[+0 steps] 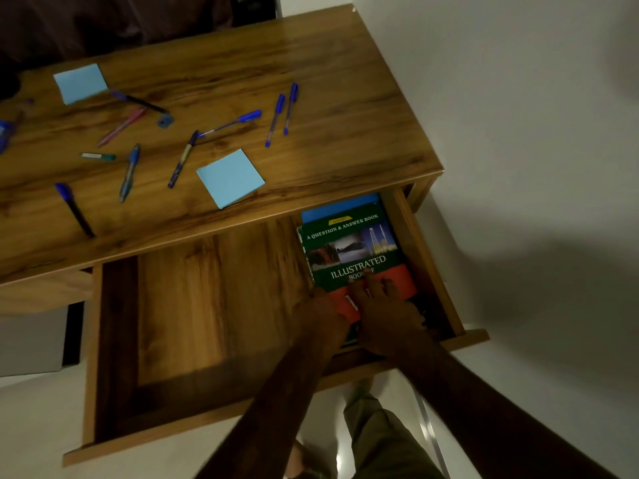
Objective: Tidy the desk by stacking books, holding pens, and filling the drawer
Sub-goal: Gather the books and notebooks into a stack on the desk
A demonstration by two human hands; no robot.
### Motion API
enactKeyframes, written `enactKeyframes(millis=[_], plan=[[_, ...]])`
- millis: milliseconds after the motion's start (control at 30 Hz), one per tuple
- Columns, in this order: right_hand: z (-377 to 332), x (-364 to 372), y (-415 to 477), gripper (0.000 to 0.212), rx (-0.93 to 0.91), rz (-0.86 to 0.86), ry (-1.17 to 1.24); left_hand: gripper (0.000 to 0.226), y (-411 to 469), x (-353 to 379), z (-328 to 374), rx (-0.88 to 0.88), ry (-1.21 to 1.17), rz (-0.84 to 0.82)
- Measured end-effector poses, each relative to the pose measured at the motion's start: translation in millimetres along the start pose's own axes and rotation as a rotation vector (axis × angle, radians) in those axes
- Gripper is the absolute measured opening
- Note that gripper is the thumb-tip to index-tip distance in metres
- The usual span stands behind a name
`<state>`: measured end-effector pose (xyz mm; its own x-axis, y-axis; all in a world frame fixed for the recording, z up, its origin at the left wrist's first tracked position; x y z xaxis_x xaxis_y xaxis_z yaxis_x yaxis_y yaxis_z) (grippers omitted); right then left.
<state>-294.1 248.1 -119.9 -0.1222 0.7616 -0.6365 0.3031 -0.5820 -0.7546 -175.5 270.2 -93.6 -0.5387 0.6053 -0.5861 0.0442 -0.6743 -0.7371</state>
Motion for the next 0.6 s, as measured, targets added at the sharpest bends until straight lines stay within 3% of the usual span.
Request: enactKeyframes(millis=[133, 233, 400, 533, 600], plan=[[2, 3, 1, 0.092, -0.035, -0.002, 0.028, 0.066, 1, 9, 8, 0.19, 0.286, 0.051], [5, 3, -4, 0.087, -0.09, 0.028, 0.04, 0.07, 0, 16, 1, 0.255, 0.256, -0.036], [3, 6, -23, 0.078, -0.137, -0.022, 0.12, 0.056, -11, 15, -19, 0.326, 0.267, -0.073], [-16, 16, -48, 0.055, -0.282, -0.105, 0.144, 0.052, -37, 20, -43, 0.402, 0.219, -0.095], [-25, 27, -58, 0.057, -0.343, -0.106, 0.157, 0.057, -48, 24, -59, 0.431, 0.187, -0.124]])
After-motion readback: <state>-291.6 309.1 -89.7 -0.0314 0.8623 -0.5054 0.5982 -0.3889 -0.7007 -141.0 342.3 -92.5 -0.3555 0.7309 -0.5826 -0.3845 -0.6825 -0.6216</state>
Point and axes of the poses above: each hand's wrist, its own y-axis towards the middle knuckle, its own x-axis out of the palm, z = x × y, the point moved 5 cm from there along y, towards the middle knuckle, and after that the axes turned 15 degrees about -z, right-handed, at the moved point
